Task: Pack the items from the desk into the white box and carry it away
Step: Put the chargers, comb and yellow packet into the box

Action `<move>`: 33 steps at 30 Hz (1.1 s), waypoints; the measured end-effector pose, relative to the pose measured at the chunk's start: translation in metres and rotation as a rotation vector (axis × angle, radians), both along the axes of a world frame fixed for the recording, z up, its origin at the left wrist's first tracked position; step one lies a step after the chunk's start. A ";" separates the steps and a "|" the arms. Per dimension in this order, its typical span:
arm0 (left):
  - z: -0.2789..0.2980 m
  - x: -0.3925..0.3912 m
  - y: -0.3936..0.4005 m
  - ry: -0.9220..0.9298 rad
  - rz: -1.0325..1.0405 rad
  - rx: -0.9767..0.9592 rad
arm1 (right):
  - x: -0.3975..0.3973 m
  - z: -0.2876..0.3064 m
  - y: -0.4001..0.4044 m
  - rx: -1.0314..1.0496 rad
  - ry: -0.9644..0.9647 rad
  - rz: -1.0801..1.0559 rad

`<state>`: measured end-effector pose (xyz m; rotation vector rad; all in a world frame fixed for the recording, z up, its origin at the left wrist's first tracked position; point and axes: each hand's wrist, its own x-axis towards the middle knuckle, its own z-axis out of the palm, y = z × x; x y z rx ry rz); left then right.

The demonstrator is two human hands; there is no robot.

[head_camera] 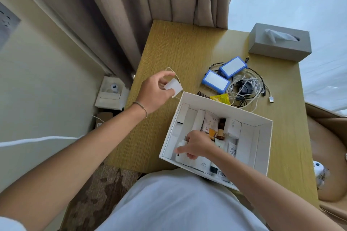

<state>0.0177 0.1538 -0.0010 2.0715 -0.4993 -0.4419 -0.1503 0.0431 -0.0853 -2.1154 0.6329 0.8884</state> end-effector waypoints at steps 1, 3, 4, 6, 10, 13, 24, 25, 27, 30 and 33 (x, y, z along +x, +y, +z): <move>0.003 -0.002 -0.001 -0.009 -0.013 -0.005 | 0.001 -0.002 0.002 0.009 0.017 0.004; 0.008 -0.005 -0.005 -0.019 -0.043 -0.014 | 0.002 -0.006 0.006 -0.006 0.027 0.018; 0.011 -0.007 -0.008 -0.026 -0.063 -0.013 | 0.002 -0.008 0.009 -0.024 0.026 0.032; 0.014 -0.011 -0.013 -0.049 -0.106 0.003 | 0.001 -0.011 0.013 -0.074 0.016 0.070; 0.020 -0.022 -0.026 -0.111 -0.221 0.095 | 0.001 -0.010 0.018 -0.187 -0.016 0.101; 0.018 -0.031 -0.035 -0.152 -0.335 0.212 | -0.001 -0.004 0.018 -0.219 -0.059 0.120; -0.033 -0.065 -0.074 -0.289 -0.615 0.762 | -0.042 0.022 -0.038 -0.114 -0.224 -0.031; -0.038 -0.065 -0.077 -0.297 -0.616 0.803 | -0.044 0.023 -0.041 -0.104 -0.228 -0.054; -0.046 -0.066 -0.082 -0.303 -0.611 0.869 | -0.047 0.022 -0.044 -0.084 -0.229 -0.098; -0.059 -0.064 -0.085 -0.292 -0.602 0.928 | -0.050 0.019 -0.044 -0.071 -0.230 -0.130; -0.070 -0.062 -0.084 -0.271 -0.580 0.939 | -0.052 0.017 -0.043 -0.045 -0.248 -0.156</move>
